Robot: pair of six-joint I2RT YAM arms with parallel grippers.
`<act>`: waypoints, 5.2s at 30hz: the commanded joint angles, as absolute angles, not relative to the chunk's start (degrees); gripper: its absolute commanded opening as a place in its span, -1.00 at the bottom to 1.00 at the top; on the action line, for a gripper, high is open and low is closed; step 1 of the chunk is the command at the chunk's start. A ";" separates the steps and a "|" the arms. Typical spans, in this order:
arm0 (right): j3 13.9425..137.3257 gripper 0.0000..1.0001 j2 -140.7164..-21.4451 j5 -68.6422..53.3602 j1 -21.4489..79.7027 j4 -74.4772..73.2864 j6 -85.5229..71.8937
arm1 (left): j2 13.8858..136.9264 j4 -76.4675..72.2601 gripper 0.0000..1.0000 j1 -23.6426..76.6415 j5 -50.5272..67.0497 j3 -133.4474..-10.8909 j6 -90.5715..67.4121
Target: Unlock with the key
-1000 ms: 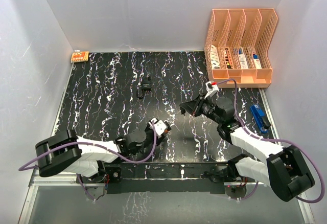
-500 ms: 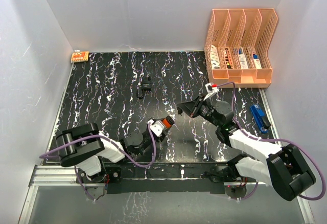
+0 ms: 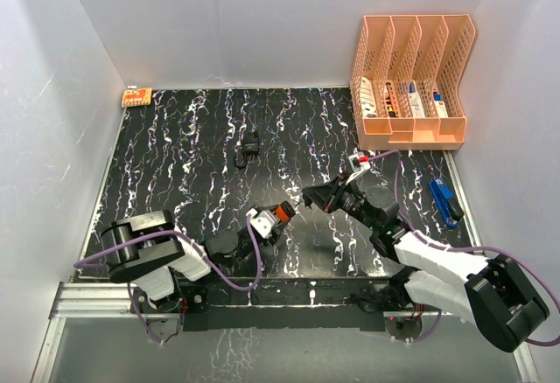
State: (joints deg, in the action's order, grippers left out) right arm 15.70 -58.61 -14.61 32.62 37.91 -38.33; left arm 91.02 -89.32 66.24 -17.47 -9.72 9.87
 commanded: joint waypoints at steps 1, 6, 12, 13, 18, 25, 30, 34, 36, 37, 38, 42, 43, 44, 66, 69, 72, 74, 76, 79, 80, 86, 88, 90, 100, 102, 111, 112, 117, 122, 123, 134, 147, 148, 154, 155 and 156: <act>15.16 -1.00 -55.50 -10.85 34.21 41.39 -35.58 | 89.92 -100.51 -1.00 66.62 -15.18 -9.26 9.61; 15.21 -1.00 -54.38 -10.30 34.97 40.74 -34.75 | 90.00 -101.80 -1.00 66.58 -13.34 -8.46 9.44; 14.51 -1.00 -53.94 -8.67 36.83 41.30 -33.81 | 90.18 -102.39 -1.00 66.61 -11.32 -8.09 10.48; 14.30 -1.00 -53.68 -8.40 37.19 41.30 -33.69 | 90.06 -102.44 -1.00 66.62 -11.17 -8.02 10.60; 13.74 -1.00 -52.82 -6.44 38.67 41.16 -32.94 | 89.35 -102.40 -1.00 66.61 -11.06 -8.00 11.18; 13.22 -1.00 -53.07 -5.49 39.78 41.22 -32.61 | 87.84 -102.39 -1.00 66.61 -11.30 -7.52 11.30; 13.05 -1.00 -53.50 -5.34 40.27 41.51 -32.43 | 87.37 -102.39 -1.00 66.60 -11.39 -7.30 11.19; 13.01 -1.00 -53.69 -5.21 40.65 41.89 -32.27 | 87.37 -102.32 -1.00 66.57 -11.31 -7.45 11.16; 12.96 -1.00 -53.86 -5.18 40.93 42.03 -32.26 | 87.52 -102.03 -1.00 66.55 -11.22 -7.59 11.16; 12.93 -1.00 -53.94 -5.11 41.04 42.18 -32.26 | 87.50 -101.90 -1.00 66.60 -11.21 -7.67 11.14; 12.92 -1.00 -54.06 -5.11 41.20 42.27 -32.21 | 87.53 -101.81 -1.00 66.61 -11.18 -7.73 11.15; 12.92 -1.00 -54.51 -5.14 41.67 42.76 -32.16 | 87.63 -101.57 -1.00 66.62 -11.22 -8.04 11.03; 12.92 -1.00 -54.60 -5.14 41.78 42.80 -32.17 | 87.63 -101.40 -1.00 66.62 -11.27 -8.08 10.99; 12.92 -1.00 -54.66 -5.17 41.87 42.94 -32.22 | 87.63 -101.30 -1.00 66.58 -11.30 -8.14 11.02; 12.22 -1.00 -56.88 -4.79 43.59 45.05 -32.38 | 86.50 -99.84 -1.00 66.60 -11.10 -9.71 10.95; 11.90 -1.00 -57.40 -4.85 43.71 46.32 -33.22 | 86.89 -99.16 -1.00 66.54 -11.25 -10.71 10.63; 11.65 -1.00 -58.09 -4.53 43.76 47.74 -34.34 | 88.35 -100.00 -1.00 66.61 -11.48 -11.60 9.89; 11.60 -1.00 -58.54 -4.55 43.79 48.53 -34.89 | 89.69 -101.23 -1.00 66.62 -11.54 -12.21 9.59; 11.45 -1.00 -58.76 -4.45 43.91 49.11 -35.46 | 90.87 -102.31 -1.00 66.61 -12.19 -12.67 9.17; 11.26 -1.00 -58.74 -4.06 44.03 49.01 -35.39 | 91.08 -102.40 -1.00 66.62 -12.67 -13.25 8.84; 11.25 -1.00 -58.81 -3.91 44.08 48.73 -35.34 | 90.87 -102.39 -1.00 66.62 -12.99 -13.35 8.83; 10.87 -1.00 -58.24 -3.56 44.04 46.88 -35.38 | 87.78 -102.37 -1.00 66.62 -14.83 -13.02 9.07; 10.90 -1.00 -58.15 -3.65 44.08 46.23 -35.25 | 86.78 -101.83 -1.00 66.58 -14.69 -13.12 9.64; 11.05 -1.00 -58.46 -4.05 44.08 45.97 -35.37 | 86.03 -100.63 -1.00 66.64 -14.33 -13.62 9.89; 14.21 -1.00 -62.29 -9.68 44.38 42.47 -35.97 | 81.00 -87.32 -1.00 66.62 -13.87 -18.79 9.24; 14.24 -1.00 -62.84 -10.50 44.55 42.21 -36.64 | 79.53 -85.43 -1.00 66.58 -15.22 -19.47 8.71; 13.68 -1.00 -61.03 -9.88 44.91 38.11 -37.55 | 75.34 -85.88 -1.00 66.61 -17.95 -19.05 9.79; 13.96 -1.00 -60.88 -9.85 44.87 37.43 -37.41 | 75.26 -85.61 -1.00 66.61 -17.82 -19.15 9.89; 14.87 -1.00 -60.87 -10.29 45.00 35.34 -37.07 | 75.00 -83.95 -1.00 66.62 -16.07 -19.38 9.61; 16.49 -1.00 -61.42 -11.68 44.98 32.19 -36.44 | 75.07 -74.85 -1.00 66.59 -15.01 -22.49 7.46; 16.72 -1.00 -61.27 -11.69 44.98 31.41 -36.37 | 75.64 -74.07 -1.00 66.61 -15.27 -22.91 7.12; 21.50 -1.00 -60.55 -12.03 45.00 24.89 -35.53 | 78.13 -69.40 -1.00 66.59 -12.63 -27.10 3.79; 22.87 -1.00 -60.97 -11.01 45.00 22.12 -35.54 | 76.36 -63.21 -1.00 66.55 -17.13 -27.32 2.62; 22.85 -1.00 -60.85 -10.99 45.00 22.11 -35.59 | 76.19 -62.40 -1.00 66.58 -17.32 -27.57 2.69; 22.45 -1.00 -61.35 -10.89 45.00 23.51 -35.67 | 75.45 -58.82 -1.00 66.58 -18.02 -28.49 2.43; 22.68 -1.00 -61.52 -11.11 45.00 23.25 -35.57 | 75.27 -58.23 -1.00 66.60 -18.00 -28.62 2.31; 22.83 -1.00 -61.69 -11.16 44.99 22.88 -35.44 | 75.24 -57.88 -1.00 66.62 -18.01 -28.67 2.24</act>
